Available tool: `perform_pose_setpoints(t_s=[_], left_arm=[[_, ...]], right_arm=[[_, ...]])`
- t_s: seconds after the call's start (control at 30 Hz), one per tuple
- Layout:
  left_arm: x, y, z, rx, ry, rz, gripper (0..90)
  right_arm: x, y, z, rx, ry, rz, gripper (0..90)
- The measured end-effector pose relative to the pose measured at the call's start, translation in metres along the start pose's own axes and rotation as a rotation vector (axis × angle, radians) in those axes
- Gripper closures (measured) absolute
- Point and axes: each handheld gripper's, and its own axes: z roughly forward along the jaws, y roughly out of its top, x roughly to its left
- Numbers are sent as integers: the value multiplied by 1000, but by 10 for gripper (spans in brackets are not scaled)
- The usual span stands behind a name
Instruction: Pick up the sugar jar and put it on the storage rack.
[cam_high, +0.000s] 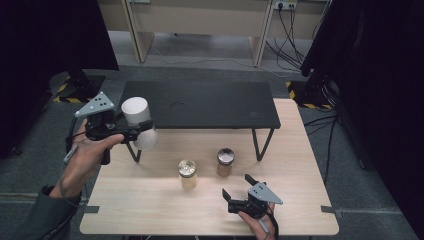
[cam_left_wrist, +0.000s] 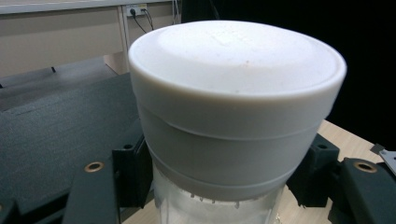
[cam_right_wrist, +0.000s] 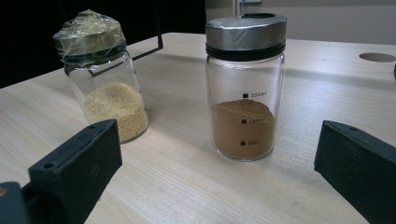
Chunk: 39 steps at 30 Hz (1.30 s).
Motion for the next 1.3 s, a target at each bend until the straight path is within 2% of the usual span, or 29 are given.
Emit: perform_pose_setpoints(t_s=[0.43,1.3], left_arm=[[10,17,15,4,45,-18,351],[38,32,46,-6,193,-52,351]], right_arm=[[0,0,0,-1,1,0,9],[0,0,0,0,1,-2,9]])
